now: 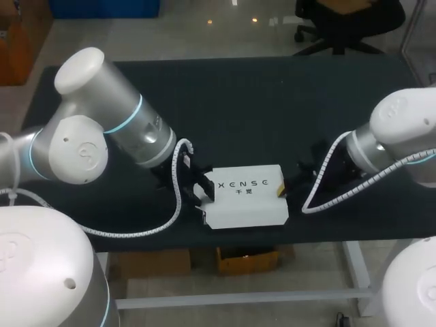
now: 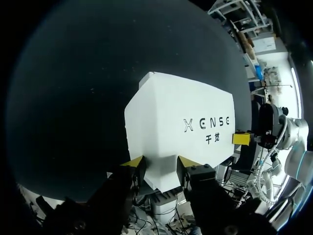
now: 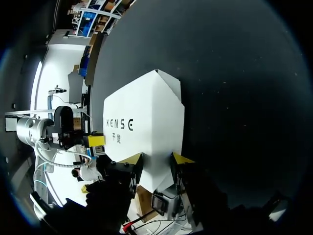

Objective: Assemble the packaging by folding the flat box into shape, placing the metal phone stand inside, and closing the box properly

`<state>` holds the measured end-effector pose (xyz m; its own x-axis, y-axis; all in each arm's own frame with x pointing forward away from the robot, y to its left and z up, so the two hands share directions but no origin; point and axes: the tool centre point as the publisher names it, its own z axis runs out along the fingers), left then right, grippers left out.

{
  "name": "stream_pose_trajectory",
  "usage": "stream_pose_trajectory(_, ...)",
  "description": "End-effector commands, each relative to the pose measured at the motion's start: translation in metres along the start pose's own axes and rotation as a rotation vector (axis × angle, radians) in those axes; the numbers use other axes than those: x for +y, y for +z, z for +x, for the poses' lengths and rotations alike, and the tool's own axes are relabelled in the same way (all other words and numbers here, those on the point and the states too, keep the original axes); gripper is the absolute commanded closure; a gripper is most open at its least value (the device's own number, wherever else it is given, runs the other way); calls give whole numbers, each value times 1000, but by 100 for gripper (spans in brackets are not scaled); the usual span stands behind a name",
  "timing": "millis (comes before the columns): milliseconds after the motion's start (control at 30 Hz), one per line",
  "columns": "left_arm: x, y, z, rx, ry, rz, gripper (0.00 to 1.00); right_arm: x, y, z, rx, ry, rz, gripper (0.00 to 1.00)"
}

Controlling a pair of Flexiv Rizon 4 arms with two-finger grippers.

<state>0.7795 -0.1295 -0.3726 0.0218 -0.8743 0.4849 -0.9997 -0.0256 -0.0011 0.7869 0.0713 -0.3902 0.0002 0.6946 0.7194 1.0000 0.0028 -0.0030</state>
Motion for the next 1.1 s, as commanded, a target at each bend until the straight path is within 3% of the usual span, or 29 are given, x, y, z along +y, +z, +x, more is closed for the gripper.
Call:
stream_pose_trajectory(33,-2,9,-5,33,2,2,56,3,4,-3,15,0,11,65)
stream_pose_trajectory(400,-6,11,-10,86,5,4,56,3,4,-7,24,8,13,66)
stream_pose_trajectory(1100,-13,15,-1,155,42,-12,56,4,9,-1,51,-4,16,66)
